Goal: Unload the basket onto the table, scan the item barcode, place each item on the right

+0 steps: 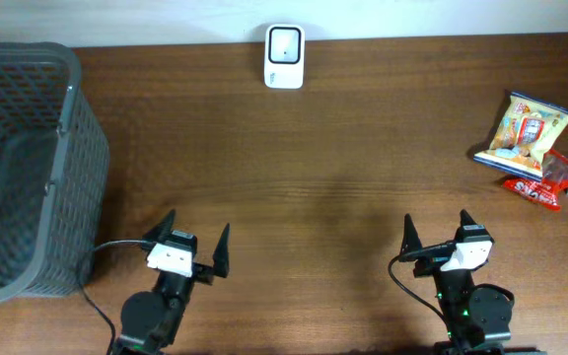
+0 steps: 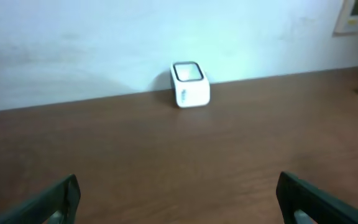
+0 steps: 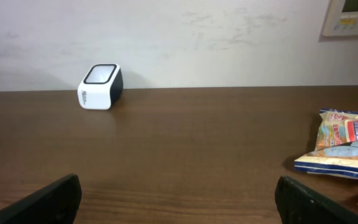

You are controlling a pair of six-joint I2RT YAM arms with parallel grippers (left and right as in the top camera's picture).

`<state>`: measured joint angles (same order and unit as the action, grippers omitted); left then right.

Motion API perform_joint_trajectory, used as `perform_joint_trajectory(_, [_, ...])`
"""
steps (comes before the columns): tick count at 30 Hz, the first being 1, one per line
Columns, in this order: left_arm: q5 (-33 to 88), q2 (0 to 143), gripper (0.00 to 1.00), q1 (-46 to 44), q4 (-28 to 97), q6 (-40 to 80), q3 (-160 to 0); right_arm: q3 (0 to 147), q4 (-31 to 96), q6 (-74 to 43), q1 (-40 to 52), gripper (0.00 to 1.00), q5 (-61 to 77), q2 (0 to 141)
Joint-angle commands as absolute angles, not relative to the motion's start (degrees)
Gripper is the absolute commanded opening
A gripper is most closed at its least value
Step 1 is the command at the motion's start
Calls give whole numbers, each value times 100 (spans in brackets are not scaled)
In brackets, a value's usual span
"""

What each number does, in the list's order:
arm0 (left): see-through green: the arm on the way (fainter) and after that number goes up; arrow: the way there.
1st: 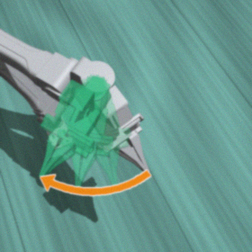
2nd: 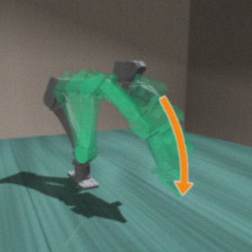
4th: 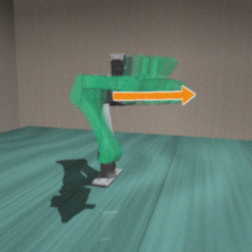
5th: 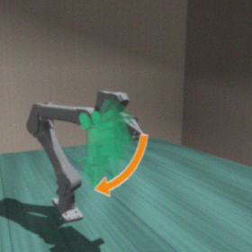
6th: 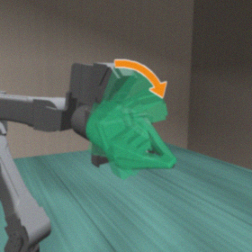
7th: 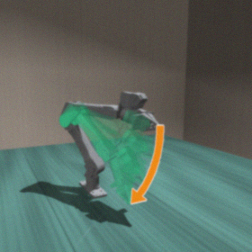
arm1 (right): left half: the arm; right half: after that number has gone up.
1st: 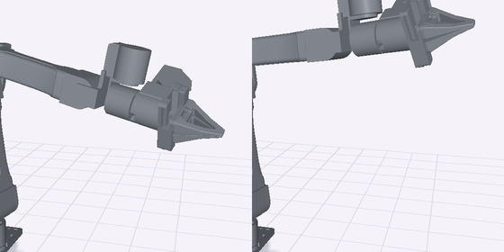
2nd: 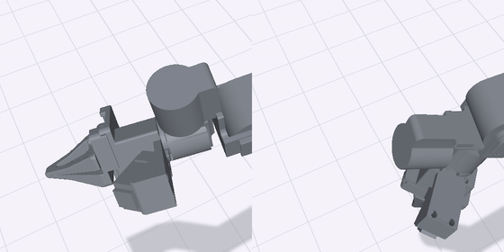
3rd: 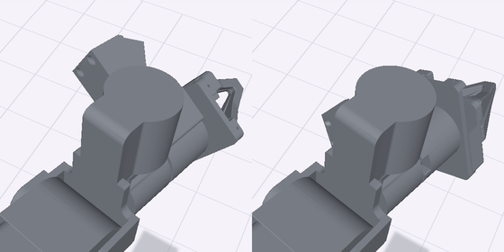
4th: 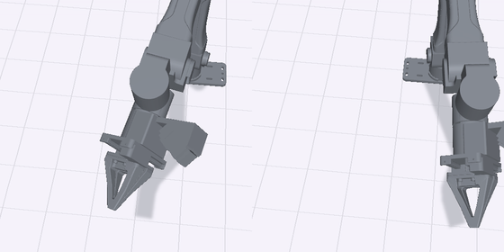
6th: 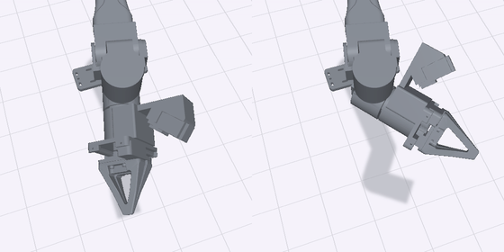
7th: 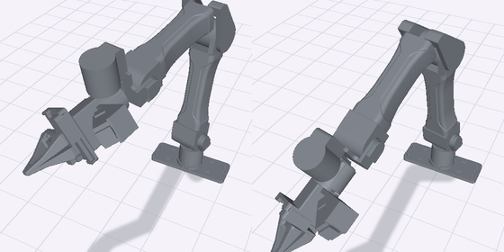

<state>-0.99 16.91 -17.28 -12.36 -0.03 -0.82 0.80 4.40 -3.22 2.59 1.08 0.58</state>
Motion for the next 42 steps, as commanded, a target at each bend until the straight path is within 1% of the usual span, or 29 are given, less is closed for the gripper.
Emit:
perform_joint_trajectory(1, [32,980,99,-1168,-528,-91,-51,32,449,-388,226,99,121,19])
perform_joint_trajectory(3, [27,336,99,-711,462,-93,-51,32,449,-388,226,99,121,19])
perform_joint_trajectory(6, [130,27,99,27,475,-62,-51,32,449,-390,226,99,121,19])
perform_joint_trajectory(8, [180,27,99,172,464,246,-51,32,449,-388,226,99,121,19])
perform_joint_trajectory(11, [-36,27,99,331,484,305,-47,32,449,-388,226,99,121,19])
perform_joint_trajectory(13, [-36,27,99,351,484,325,-47,32,449,-388,226,99,121,19])
perform_joint_trajectory(15, [-32,27,99,311,484,620,-47,32,449,-388,226,99,121,19])
perform_joint_trajectory(19, [121,27,99,287,482,615,-47,32,449,-388,226,99,121,19])
perform_joint_trajectory(21, [134,27,99,132,482,611,-47,32,449,-388,226,99,121,19])
perform_joint_trajectory(23, [174,27,99,84,480,591,-47,32,449,-388,226,99,121,19])
perform_joint_trajectory(30, [263,27,99,84,478,-32,-49,32,449,-388,226,99,121,19])
perform_joint_trajectory(42, [113,27,99,75,471,38,-49,32,449,-388,226,99,121,19])
